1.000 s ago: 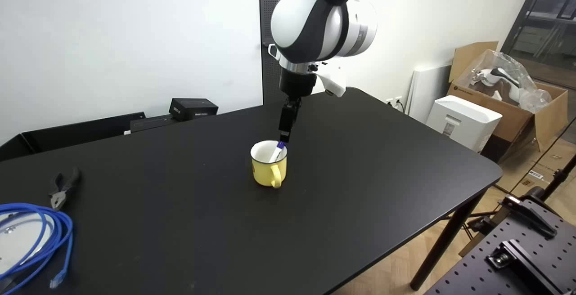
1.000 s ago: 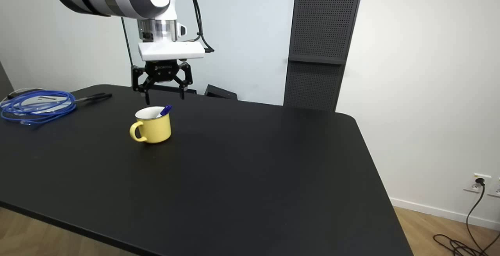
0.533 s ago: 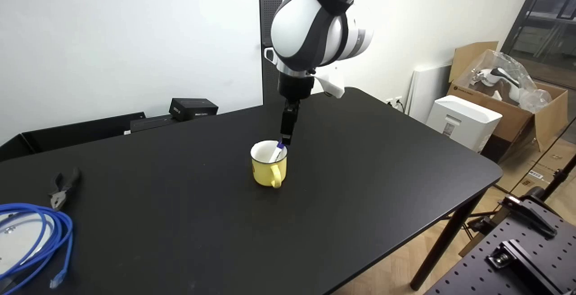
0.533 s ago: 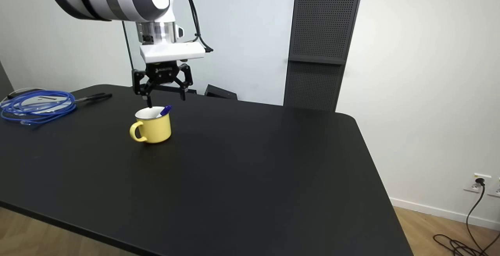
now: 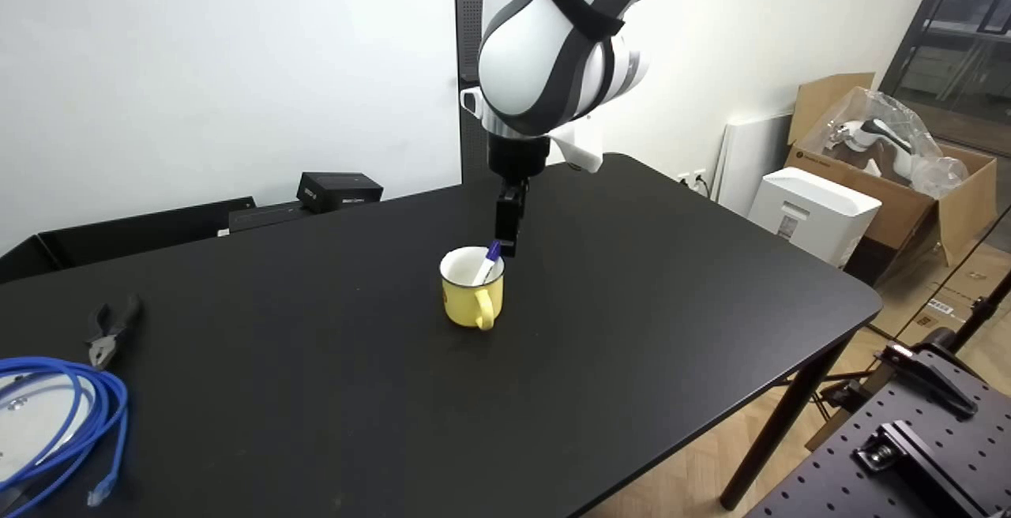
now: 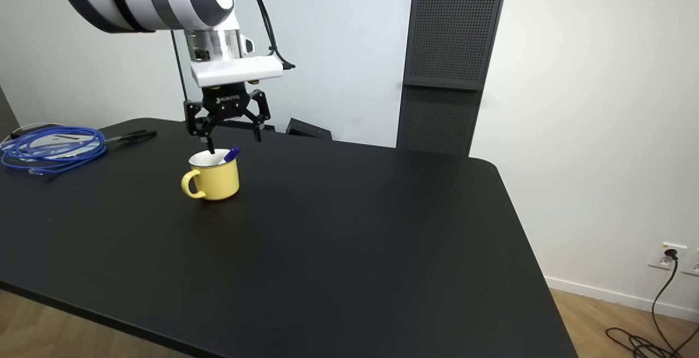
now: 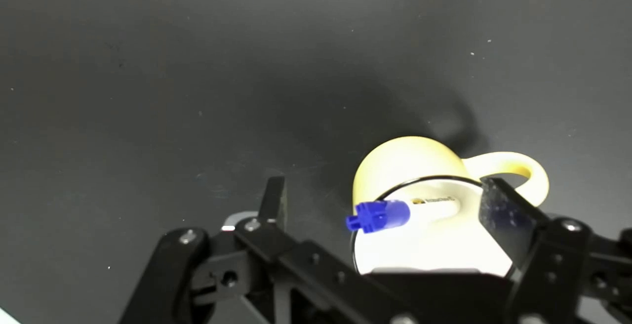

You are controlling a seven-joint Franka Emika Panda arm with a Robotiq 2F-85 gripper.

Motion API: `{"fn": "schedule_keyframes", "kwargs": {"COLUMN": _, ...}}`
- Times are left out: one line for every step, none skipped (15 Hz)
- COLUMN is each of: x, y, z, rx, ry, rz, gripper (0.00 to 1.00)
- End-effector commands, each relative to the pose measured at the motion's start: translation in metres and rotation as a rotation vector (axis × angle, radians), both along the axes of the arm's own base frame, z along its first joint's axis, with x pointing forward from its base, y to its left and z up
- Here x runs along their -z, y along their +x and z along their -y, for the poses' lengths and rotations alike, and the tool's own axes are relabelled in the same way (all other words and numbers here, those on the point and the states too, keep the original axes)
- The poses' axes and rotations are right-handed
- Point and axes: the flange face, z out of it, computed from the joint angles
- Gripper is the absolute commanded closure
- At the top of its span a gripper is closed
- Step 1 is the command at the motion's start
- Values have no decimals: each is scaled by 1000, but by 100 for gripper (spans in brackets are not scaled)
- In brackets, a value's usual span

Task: Remove the marker from the mug cup and place it on the table

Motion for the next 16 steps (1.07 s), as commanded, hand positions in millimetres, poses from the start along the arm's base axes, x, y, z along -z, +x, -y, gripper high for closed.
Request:
{"fn": "schedule_keyframes", "kwargs": {"x": -2, "y": 0, "z": 0, "rx": -1, "ry": 4, "rz": 14, "gripper": 0}}
{"fn": "schedule_keyframes", "kwargs": {"x": 0, "y": 0, "z": -3, "rx": -4, "ry": 15, "rz": 12, "gripper": 0}}
{"fn": "schedule_keyframes", "kwargs": {"x": 2, "y": 2, "z": -5, "rx": -3, "ry": 25, "rz": 13, "gripper": 0}}
{"fn": "schedule_keyframes", "kwargs": {"x": 3, "y": 2, "z": -9, "rx": -5, "ry": 40, "rz": 14, "gripper": 0}}
{"fn": "schedule_keyframes", "kwargs": {"x": 6, "y": 2, "z": -13, "rx": -5, "ry": 49, "rz": 13, "gripper": 0}}
{"fn": "schedule_keyframes", "kwargs": {"x": 8, "y": 2, "z": -16, "rx": -9, "ry": 57, "rz": 12, "gripper": 0}}
{"fn": "schedule_keyframes", "kwargs": {"x": 10, "y": 2, "z": -19, "rx": -12, "ry": 62, "rz": 11, "gripper": 0}}
{"fn": "schedule_keyframes", "kwargs": {"x": 11, "y": 2, "z": -21, "rx": -15, "ry": 68, "rz": 11, "gripper": 0}}
{"fn": "schedule_keyframes", "kwargs": {"x": 12, "y": 1, "z": -21, "rx": -18, "ry": 71, "rz": 14, "gripper": 0}}
{"fn": "schedule_keyframes", "kwargs": {"x": 12, "y": 2, "z": -22, "rx": -14, "ry": 75, "rz": 16, "gripper": 25}}
{"fn": "schedule_keyframes", "kwargs": {"x": 12, "y": 2, "z": -22, "rx": -14, "ry": 81, "rz": 23, "gripper": 25}}
{"fn": "schedule_keyframes", "kwargs": {"x": 11, "y": 2, "z": -21, "rx": -11, "ry": 85, "rz": 29, "gripper": 33}}
{"fn": "schedule_keyframes", "kwargs": {"x": 10, "y": 3, "z": -19, "rx": -9, "ry": 87, "rz": 37, "gripper": 40}}
{"fn": "schedule_keyframes", "kwargs": {"x": 10, "y": 4, "z": -17, "rx": -7, "ry": 88, "rz": 43, "gripper": 49}}
{"fn": "schedule_keyframes", "kwargs": {"x": 9, "y": 5, "z": -15, "rx": -5, "ry": 89, "rz": 47, "gripper": 55}}
{"fn": "schedule_keyframes", "kwargs": {"x": 9, "y": 6, "z": -13, "rx": -2, "ry": 91, "rz": 50, "gripper": 61}}
